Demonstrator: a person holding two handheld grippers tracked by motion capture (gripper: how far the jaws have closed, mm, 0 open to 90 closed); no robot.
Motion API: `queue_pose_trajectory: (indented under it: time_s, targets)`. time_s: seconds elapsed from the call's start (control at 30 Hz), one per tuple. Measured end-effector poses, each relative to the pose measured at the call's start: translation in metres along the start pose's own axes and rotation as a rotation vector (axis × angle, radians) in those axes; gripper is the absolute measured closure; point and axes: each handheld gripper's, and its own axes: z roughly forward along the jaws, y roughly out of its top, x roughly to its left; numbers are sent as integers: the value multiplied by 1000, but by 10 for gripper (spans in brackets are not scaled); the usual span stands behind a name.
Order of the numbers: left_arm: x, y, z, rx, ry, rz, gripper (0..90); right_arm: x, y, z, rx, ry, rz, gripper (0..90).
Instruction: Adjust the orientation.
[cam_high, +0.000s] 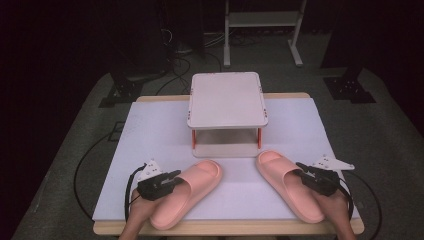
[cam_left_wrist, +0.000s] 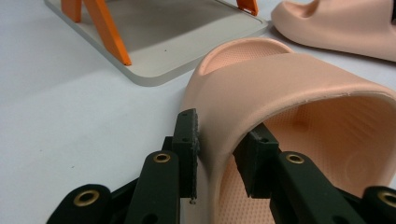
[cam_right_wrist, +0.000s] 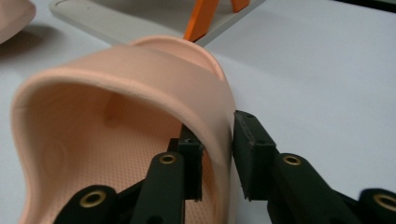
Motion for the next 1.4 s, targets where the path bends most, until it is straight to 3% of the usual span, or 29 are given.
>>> queue_pose_trajectory:
  time_s: [0.67,1.4]
  targets:
    - [-2,5,-7,-60,32,-9,729,21,9,-4,-33,54,-42,765]
    - [-4,8,-9,-90,-1,-36,740,40,19,-4,-62,89,-37,770]
